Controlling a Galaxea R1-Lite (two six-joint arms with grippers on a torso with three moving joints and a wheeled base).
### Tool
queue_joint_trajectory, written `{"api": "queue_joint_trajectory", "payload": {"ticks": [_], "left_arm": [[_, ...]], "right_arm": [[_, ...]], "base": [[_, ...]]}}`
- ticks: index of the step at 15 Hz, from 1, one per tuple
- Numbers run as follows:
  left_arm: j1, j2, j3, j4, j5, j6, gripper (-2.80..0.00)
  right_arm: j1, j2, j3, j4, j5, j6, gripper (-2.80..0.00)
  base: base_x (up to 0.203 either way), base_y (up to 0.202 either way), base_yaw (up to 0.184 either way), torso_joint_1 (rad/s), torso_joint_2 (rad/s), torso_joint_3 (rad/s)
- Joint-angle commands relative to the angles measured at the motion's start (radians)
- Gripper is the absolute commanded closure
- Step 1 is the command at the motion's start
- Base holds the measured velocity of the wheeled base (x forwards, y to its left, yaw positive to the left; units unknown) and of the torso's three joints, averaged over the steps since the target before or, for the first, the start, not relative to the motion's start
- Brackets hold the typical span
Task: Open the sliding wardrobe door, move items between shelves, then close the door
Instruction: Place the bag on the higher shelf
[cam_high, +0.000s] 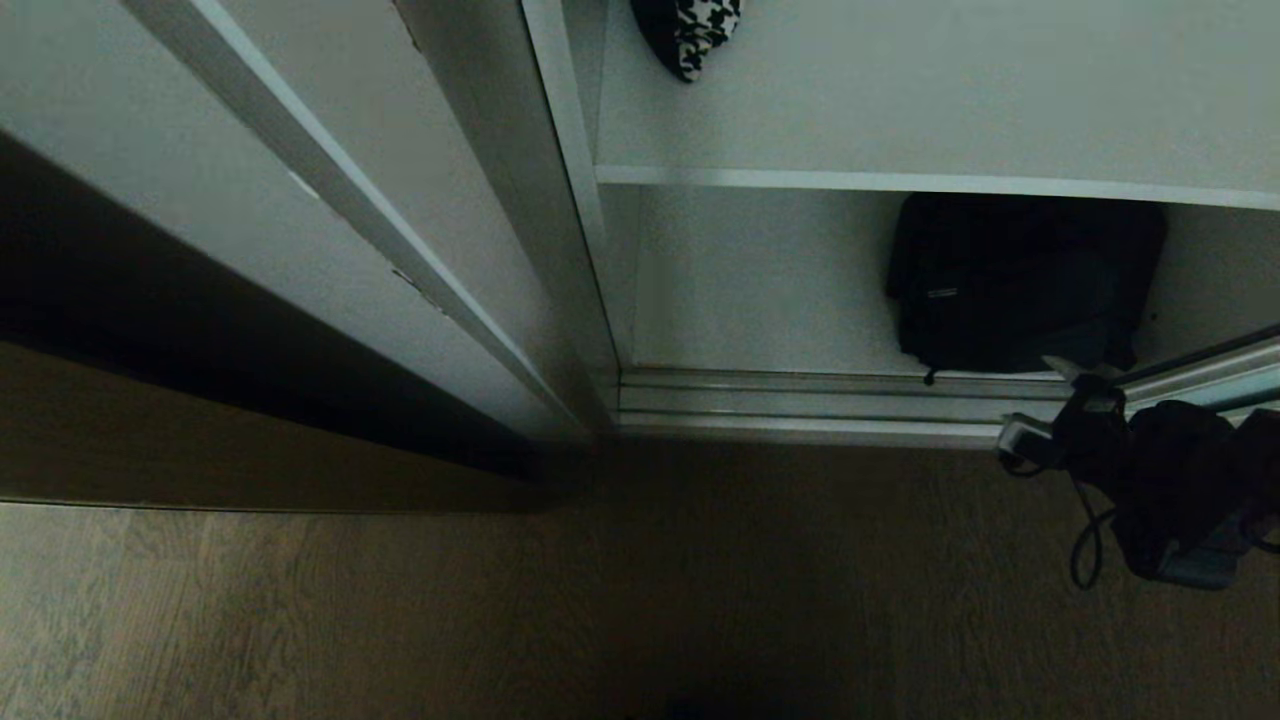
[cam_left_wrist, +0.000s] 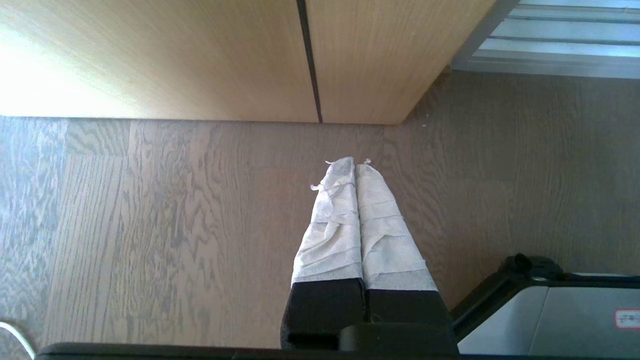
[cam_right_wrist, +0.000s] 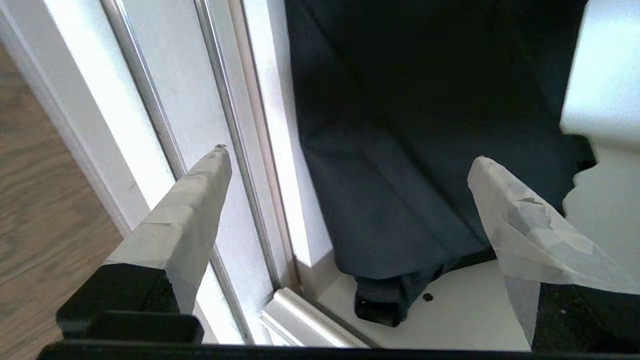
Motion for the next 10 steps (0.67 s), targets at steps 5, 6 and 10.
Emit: {"api": "queue_joint_trajectory", "payload": {"ticks": [5, 6, 10], "left_arm": [[0.000, 0.001, 0.000, 0.000, 0.000, 0.000, 0.00], [0.000, 0.001, 0.000, 0.000, 0.000, 0.000, 0.00], [0.000, 0.001, 0.000, 0.000, 0.000, 0.000, 0.00]], "right_arm": [[0.030, 0.106, -0.259, 0.004, -0.109, 0.062, -2.80], [0.038, 0.110, -0.296, 0.010, -0.166, 0.089, -2.80], [0.058, 0.129, -0.341, 0.033, -0.247, 0.167, -2.80]], "base": [[0.000, 0.000, 0.000, 0.000, 0.00, 0.000], [0.000, 0.000, 0.000, 0.000, 0.00, 0.000], [0.000, 0.000, 0.000, 0.000, 0.00, 0.000]]}}
